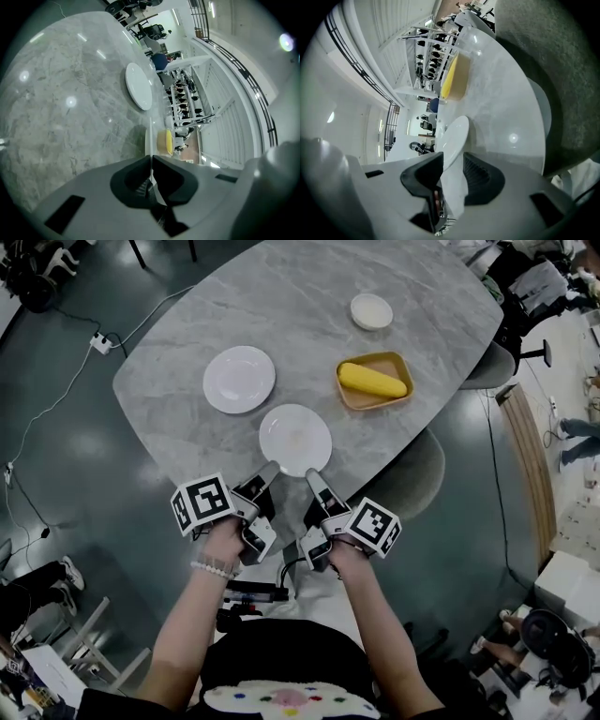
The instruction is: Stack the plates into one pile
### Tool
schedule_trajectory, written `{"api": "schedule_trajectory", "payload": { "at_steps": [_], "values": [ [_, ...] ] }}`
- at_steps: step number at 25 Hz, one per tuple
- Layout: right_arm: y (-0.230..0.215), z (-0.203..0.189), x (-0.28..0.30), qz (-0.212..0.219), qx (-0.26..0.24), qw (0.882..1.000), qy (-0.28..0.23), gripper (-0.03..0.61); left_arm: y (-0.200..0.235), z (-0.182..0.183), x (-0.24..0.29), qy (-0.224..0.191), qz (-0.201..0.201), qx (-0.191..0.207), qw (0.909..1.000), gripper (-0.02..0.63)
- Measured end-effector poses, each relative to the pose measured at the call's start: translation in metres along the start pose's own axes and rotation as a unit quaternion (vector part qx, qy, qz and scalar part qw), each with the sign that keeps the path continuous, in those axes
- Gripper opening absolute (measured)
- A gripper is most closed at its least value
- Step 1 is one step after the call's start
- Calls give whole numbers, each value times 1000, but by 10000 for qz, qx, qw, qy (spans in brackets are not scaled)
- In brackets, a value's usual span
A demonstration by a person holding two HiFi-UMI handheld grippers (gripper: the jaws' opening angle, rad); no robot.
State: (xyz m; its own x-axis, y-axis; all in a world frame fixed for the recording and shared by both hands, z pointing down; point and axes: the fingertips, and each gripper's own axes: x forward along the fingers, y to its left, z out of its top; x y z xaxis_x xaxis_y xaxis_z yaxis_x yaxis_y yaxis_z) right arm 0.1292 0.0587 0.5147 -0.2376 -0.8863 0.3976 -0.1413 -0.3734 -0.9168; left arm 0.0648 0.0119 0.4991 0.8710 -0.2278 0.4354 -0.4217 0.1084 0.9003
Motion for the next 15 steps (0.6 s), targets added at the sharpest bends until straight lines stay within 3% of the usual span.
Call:
{"api": "schedule_trajectory", "payload": {
  "at_steps": [6,15],
  "values": [
    [0,-3,4,-100,-94,9999,24,64,3,1,-3,-66,21,9,10000,25],
    [12,-1,7,-131,-625,9979,56,58,2,7,-9,-217,-16,182,9996,26]
  ]
}}
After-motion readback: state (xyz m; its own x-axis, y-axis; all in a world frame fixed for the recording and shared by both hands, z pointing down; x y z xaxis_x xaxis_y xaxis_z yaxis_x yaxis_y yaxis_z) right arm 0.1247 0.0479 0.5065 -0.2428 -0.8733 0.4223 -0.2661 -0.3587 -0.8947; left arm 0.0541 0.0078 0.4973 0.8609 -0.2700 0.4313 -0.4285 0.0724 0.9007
